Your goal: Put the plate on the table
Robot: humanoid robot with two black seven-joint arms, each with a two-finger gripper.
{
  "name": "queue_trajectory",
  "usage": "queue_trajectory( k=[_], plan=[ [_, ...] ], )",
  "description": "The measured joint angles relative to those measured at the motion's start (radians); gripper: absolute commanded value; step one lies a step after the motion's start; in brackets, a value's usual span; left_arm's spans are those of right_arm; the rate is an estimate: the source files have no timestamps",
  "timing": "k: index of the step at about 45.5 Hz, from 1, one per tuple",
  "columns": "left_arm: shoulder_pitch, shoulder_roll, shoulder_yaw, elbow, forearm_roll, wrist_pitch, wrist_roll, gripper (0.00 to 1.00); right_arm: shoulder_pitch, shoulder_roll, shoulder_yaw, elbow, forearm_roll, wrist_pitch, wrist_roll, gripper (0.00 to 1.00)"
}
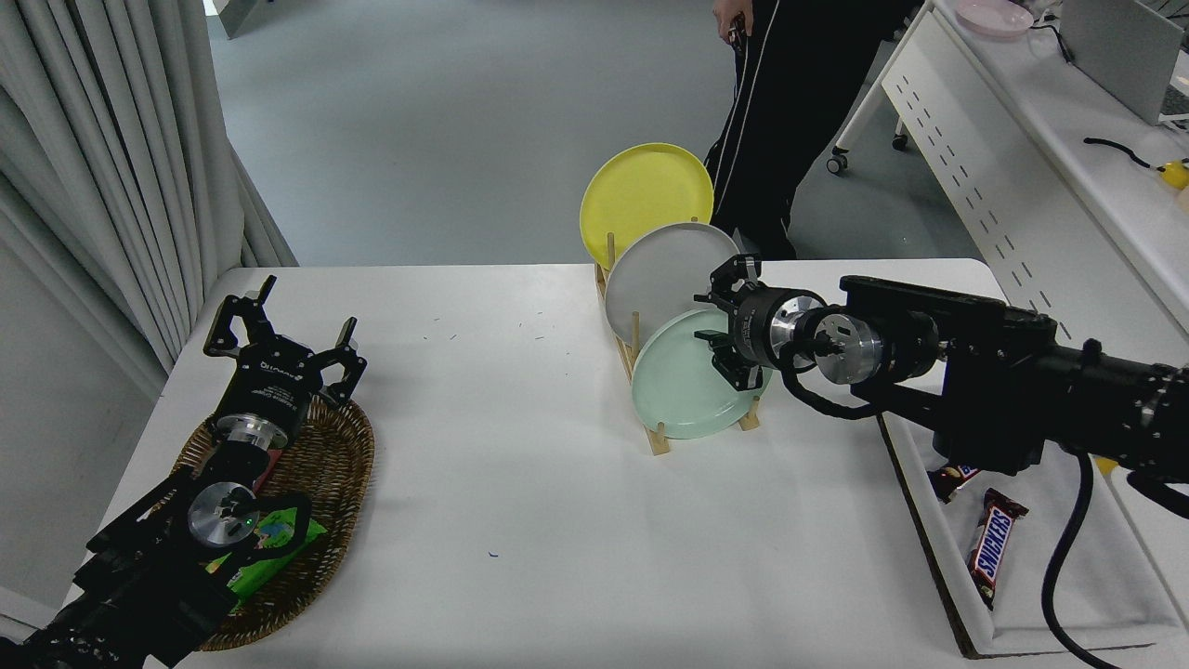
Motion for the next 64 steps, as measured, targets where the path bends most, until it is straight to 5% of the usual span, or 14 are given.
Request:
queue_trajectory(
  k=[64],
  plan=[
    [0.000, 0.000, 0.000, 0.000, 0.000, 0.000, 0.000, 1.00, -0.001, -0.008, 0.022, -0.003, -0.024, 0.000, -0.020, 0.00]
  ],
)
